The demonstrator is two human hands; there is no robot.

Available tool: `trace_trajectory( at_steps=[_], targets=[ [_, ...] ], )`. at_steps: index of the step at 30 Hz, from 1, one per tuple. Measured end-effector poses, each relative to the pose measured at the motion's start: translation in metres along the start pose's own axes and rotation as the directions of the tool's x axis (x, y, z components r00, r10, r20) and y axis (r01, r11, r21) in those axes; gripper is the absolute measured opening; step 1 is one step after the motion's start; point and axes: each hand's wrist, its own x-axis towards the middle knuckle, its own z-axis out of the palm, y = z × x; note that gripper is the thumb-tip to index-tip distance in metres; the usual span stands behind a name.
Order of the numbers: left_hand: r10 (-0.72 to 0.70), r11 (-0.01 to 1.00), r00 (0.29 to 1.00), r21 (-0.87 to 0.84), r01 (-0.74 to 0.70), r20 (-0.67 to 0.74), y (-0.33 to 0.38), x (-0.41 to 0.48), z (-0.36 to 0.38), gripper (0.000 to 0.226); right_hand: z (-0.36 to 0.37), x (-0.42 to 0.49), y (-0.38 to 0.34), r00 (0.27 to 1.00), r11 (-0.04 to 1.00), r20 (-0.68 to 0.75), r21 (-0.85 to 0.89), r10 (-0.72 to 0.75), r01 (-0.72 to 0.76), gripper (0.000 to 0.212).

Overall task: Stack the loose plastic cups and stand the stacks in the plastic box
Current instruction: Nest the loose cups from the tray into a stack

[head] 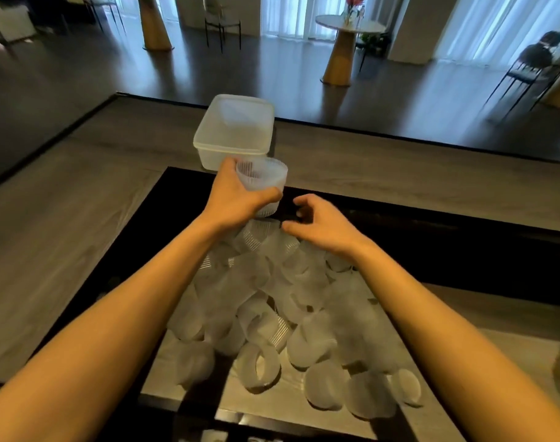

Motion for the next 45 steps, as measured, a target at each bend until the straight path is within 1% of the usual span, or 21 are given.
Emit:
trace_trajectory(
  at_steps=[3,5,8,11,13,14,15,19,22,24,26,28,30,31,33,35,37,39,41,44,45],
  targets=[
    [0.005,0.998,1.0,0.057,-0.006,0.009,-0.012,-0.014,-0.018,0.082,0.031,0.006,0.002,1.0,0.977,0.021,-0.211,-0.002,0.007,0.107],
    [0.007,0.997,1.0,0.071,-0.007,-0.001,-0.018,-0.024,-0.027,0.075,0.047,0.011,0.004,0.999,0.95,0.004,-0.311,0.036,-0.032,0.111],
    [0.012,0.995,1.0,0.096,-0.009,-0.021,-0.028,-0.036,-0.039,0.072,0.062,0.012,0.003,0.998,0.931,-0.05,-0.361,0.029,-0.045,0.092],
    [0.017,0.992,1.0,0.127,-0.015,-0.021,-0.037,-0.042,-0.047,0.074,0.058,0.011,-0.002,0.978,0.958,-0.2,-0.287,-0.068,0.008,0.071],
    [0.005,0.991,1.0,0.134,-0.003,-0.016,-0.04,-0.044,-0.049,0.072,0.05,0.01,-0.003,0.95,0.965,-0.283,-0.254,-0.133,0.059,0.066],
    [-0.003,0.991,1.0,0.136,0.005,-0.013,-0.042,-0.045,-0.049,0.07,0.047,0.01,-0.002,0.947,0.962,-0.289,-0.266,-0.141,0.062,0.068],
    [-0.009,0.99,1.0,0.142,0.01,-0.012,-0.043,-0.047,-0.048,0.069,0.045,0.009,-0.001,0.956,0.953,-0.265,-0.299,-0.128,0.045,0.073],
    [-0.022,0.987,1.0,0.157,0.021,0.008,-0.051,-0.051,-0.045,0.069,0.059,0.006,0.007,0.999,0.902,-0.045,-0.431,0.026,-0.043,0.101],
    [-0.026,0.983,0.999,0.183,0.019,0.035,-0.058,-0.056,-0.047,0.071,0.073,0.011,0.01,0.999,0.883,0.0,-0.467,0.044,-0.039,0.102],
    [-0.042,0.978,0.998,0.209,0.029,0.054,-0.064,-0.057,-0.049,0.077,0.074,0.012,0.006,0.998,0.899,-0.055,-0.438,-0.002,-0.022,0.093],
    [-0.059,0.971,0.996,0.237,0.043,0.063,-0.067,-0.06,-0.052,0.08,0.068,0.01,-0.004,0.982,0.937,-0.169,-0.349,-0.083,0.019,0.086],
    [-0.063,0.971,0.996,0.235,0.046,0.066,-0.069,-0.059,-0.051,0.079,0.056,0.005,-0.016,0.931,0.974,-0.325,-0.2,-0.166,0.104,0.081],
    [-0.06,0.969,0.996,0.242,0.041,0.068,-0.066,-0.059,-0.049,0.079,0.045,-0.006,-0.028,0.887,0.983,-0.435,0.022,-0.155,0.183,0.077],
    [-0.057,0.968,0.995,0.25,0.035,0.084,-0.062,-0.059,-0.046,0.079,0.041,-0.011,-0.032,0.893,0.97,-0.433,0.138,-0.124,0.202,0.075],
    [-0.057,0.971,0.987,0.237,0.02,0.152,-0.057,-0.055,-0.04,0.082,0.041,-0.022,-0.036,0.945,0.93,-0.313,0.311,-0.094,0.196,0.073],
    [-0.041,0.976,0.975,0.219,-0.008,0.217,-0.049,-0.054,-0.032,0.088,0.046,-0.029,-0.031,0.974,0.933,-0.189,0.314,-0.12,0.176,0.072],
    [-0.007,0.976,0.967,0.214,-0.05,0.257,-0.04,-0.056,-0.026,0.089,0.048,-0.035,-0.026,0.978,0.927,-0.167,0.332,-0.123,0.173,0.07],
    [0.04,0.98,0.951,0.173,-0.097,0.307,-0.032,-0.058,-0.02,0.07,0.046,-0.04,-0.025,0.973,0.9,-0.203,0.394,-0.113,0.187,0.068],
    [0.094,0.984,0.924,0.109,-0.144,0.371,-0.026,-0.06,-0.017,0.047,0.045,-0.043,-0.022,0.976,0.915,-0.186,0.363,-0.113,0.175,0.073],
    [0.133,0.983,0.91,0.064,-0.171,0.392,-0.026,-0.056,-0.013,0.021,0.045,-0.046,-0.013,0.992,0.979,0.04,0.172,-0.116,0.108,0.081],
    [0.113,0.983,0.916,0.09,-0.159,0.386,-0.03,-0.054,-0.013,0.018,0.044,-0.047,-0.01,0.991,0.984,0.087,0.153,-0.106,0.092,0.08]
  ],
)
